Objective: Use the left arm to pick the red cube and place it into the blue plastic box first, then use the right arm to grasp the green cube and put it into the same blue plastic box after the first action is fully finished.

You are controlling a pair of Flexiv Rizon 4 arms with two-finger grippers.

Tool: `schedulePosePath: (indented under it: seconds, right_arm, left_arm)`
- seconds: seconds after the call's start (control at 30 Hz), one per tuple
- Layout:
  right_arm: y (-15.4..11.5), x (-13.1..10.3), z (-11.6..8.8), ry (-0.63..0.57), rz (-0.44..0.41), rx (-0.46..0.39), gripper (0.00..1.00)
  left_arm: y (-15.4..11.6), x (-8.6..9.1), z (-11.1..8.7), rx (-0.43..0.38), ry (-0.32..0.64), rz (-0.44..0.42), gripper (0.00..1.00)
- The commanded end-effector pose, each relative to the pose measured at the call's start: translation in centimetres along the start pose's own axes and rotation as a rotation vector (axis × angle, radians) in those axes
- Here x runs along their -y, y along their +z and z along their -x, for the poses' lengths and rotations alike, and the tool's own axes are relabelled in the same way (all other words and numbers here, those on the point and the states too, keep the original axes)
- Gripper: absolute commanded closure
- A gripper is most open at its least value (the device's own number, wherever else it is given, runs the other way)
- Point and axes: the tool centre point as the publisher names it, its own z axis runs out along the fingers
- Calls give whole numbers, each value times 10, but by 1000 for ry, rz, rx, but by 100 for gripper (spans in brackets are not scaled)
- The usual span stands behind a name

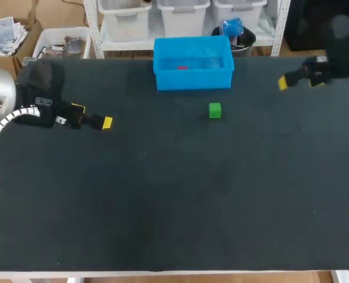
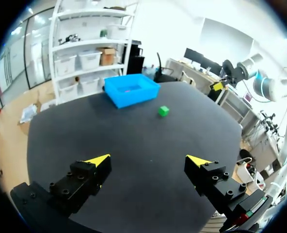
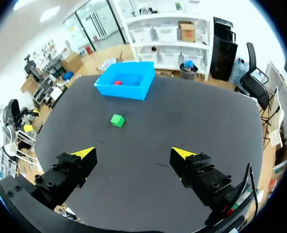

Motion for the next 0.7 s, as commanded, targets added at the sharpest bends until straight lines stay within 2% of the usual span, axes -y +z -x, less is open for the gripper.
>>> schedulePosePath:
  seconds: [0.03, 0.2, 0.27, 0.33, 0.7]
  right_arm:
    - [22, -21, 12, 33, -157, -71, 0]
    - [42, -40, 13, 69, -167, -126, 0]
    - [45, -45, 12, 73, -154, -146, 0]
    - [44, -48, 10, 63, -114, -128, 0]
    - [44, -48, 10, 63, -114, -128, 0]
  left_arm:
    - [0, -1, -1, 4, 1, -4, 0]
    - [0, -1, -1, 4, 1, -4, 0]
    - [0, -1, -1, 4, 1, -4, 0]
    - [0, -1, -1, 4, 1, -4, 0]
    - [0, -1, -1, 4, 1, -4, 0]
